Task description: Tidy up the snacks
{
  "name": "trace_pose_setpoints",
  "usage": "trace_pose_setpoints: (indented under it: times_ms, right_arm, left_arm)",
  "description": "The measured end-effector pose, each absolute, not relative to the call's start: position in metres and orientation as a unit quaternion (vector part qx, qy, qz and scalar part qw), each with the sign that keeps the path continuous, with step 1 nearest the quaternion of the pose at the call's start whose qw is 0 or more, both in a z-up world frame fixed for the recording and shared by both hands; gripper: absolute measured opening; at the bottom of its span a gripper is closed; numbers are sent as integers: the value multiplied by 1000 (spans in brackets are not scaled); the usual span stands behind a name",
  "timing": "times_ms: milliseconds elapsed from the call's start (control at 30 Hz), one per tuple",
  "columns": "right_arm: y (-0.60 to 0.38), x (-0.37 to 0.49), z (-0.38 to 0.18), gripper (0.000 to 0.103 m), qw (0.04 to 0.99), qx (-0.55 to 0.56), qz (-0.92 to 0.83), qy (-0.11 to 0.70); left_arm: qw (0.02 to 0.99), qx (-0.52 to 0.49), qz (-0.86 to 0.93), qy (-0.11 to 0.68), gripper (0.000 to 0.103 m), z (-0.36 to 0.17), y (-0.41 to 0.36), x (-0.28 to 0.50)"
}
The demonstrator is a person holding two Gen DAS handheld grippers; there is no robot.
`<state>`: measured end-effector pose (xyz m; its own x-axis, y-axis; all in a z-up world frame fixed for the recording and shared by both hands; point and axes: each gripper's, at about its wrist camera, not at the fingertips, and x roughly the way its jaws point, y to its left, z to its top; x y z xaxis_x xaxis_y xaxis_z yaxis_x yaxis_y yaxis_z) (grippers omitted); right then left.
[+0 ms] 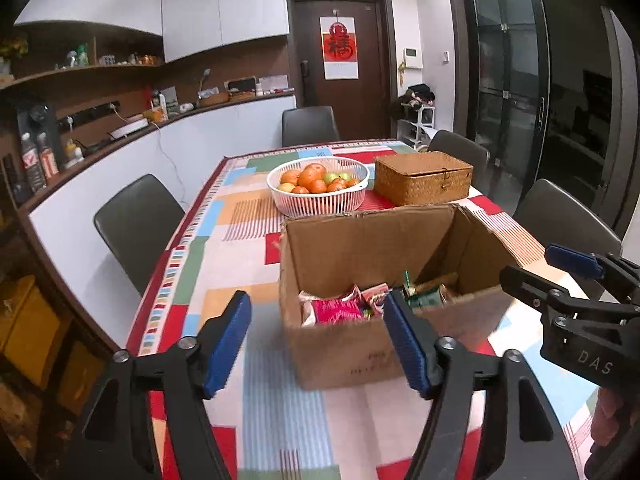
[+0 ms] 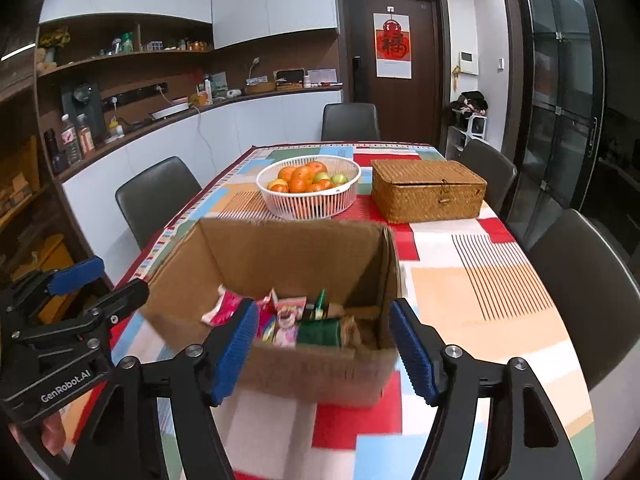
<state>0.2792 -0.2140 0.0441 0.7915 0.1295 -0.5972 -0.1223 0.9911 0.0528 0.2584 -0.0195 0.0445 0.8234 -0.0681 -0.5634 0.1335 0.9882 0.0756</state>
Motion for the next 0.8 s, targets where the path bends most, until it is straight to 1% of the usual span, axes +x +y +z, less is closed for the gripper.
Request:
trace_pose_setpoints:
  times_ms: [133, 200, 300, 400, 467, 600, 800]
  right_arm:
    - [-212, 243, 49, 73, 951, 0, 64, 301]
    - [-212, 229, 53, 75, 954, 1, 63, 294]
    - [-213, 201, 60, 79, 957, 4, 60, 283]
    - [-214, 175, 65, 85, 961, 4, 53, 272]
    - [-214, 159, 67, 89, 963, 4, 49, 264]
    - [-213, 134, 69, 89, 964, 3, 52, 260]
    - [-212, 105, 68, 89, 969, -4, 40, 245]
  left_arm:
    - [957, 46, -52, 282, 73, 51, -17, 229]
    - [959, 39, -54, 276, 78, 55, -16, 213]
    - [964, 41, -49, 259, 82, 62, -16, 184]
    - [967, 43, -49, 246, 88, 66, -15, 162]
    - [969, 50, -45, 237, 91, 68, -14, 149]
    - [970, 41, -43, 235, 97, 70, -10, 129]
    - [971, 38, -40, 234, 101, 69, -7, 106]
